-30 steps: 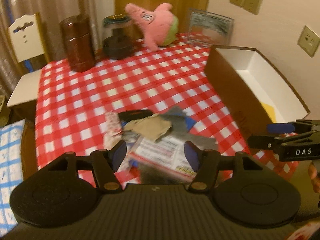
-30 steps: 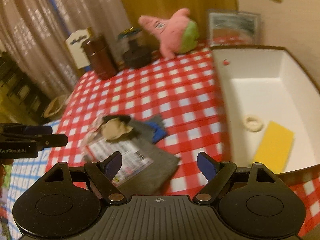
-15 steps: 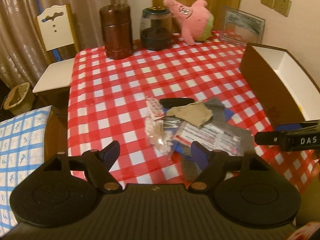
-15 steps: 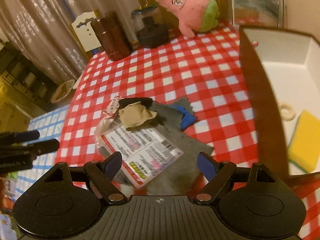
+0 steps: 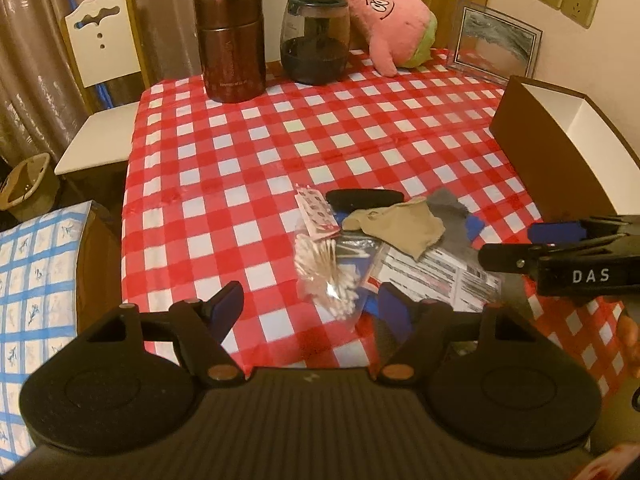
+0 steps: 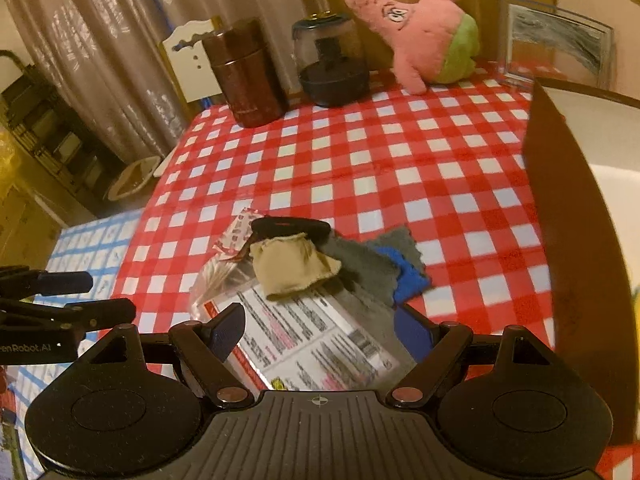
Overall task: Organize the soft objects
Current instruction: 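Grasp the beige cloth with the right gripper while the left gripper grasps the red-white packet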
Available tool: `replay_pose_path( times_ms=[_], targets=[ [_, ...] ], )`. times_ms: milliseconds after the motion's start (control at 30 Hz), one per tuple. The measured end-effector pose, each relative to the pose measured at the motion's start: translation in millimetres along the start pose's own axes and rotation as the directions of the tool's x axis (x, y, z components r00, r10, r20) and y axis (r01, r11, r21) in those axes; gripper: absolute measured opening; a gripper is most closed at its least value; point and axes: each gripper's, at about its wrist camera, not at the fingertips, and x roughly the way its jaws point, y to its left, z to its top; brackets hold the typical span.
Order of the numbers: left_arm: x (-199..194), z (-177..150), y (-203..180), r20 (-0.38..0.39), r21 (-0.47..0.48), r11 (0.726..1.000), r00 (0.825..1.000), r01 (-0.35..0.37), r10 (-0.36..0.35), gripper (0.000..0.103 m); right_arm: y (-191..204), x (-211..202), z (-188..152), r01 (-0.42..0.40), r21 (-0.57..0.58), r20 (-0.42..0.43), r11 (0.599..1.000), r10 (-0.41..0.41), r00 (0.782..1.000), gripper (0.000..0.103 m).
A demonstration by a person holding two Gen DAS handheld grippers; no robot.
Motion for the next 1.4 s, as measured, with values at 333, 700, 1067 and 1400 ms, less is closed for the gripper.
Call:
replay_pose_path(
  times_ms=[333, 700, 1067, 1400],
  targets=[
    [38.5, 20.0, 9.2, -0.015, 0.014, 0.999, 0.999, 0.047, -0.047, 0.068, 9.9, 42.3, 19.7, -0.013, -0.091, 0.000, 0.996, 0.013, 1.000, 0.080],
    [70.9, 34.0, 18.9, -0.039, 0.033, 0.996, 0.996, 0.080, -0.079, 0.062, 10.6, 92.9, 29.6, -0.051, -0.158, -0.051, 0.986, 0.044, 0.998, 0.068],
    [100.8, 47.2, 16.8, -0.062, 0.035, 0.993, 0.992, 0.113, -0.111, 0.062, 8.9, 111.2, 34.0, -0.118, -0.193, -0.084, 0.974, 0.103, 0.991, 0.016],
    [137.8, 54.2, 6.3, -0.105, 0.064, 0.991, 0.988, 0.120, -0.113, 0.059, -10.1, 110.3, 40.7, -0.155, -0.071, -0.090, 0.985, 0.149, 0.985, 0.014]
  ],
)
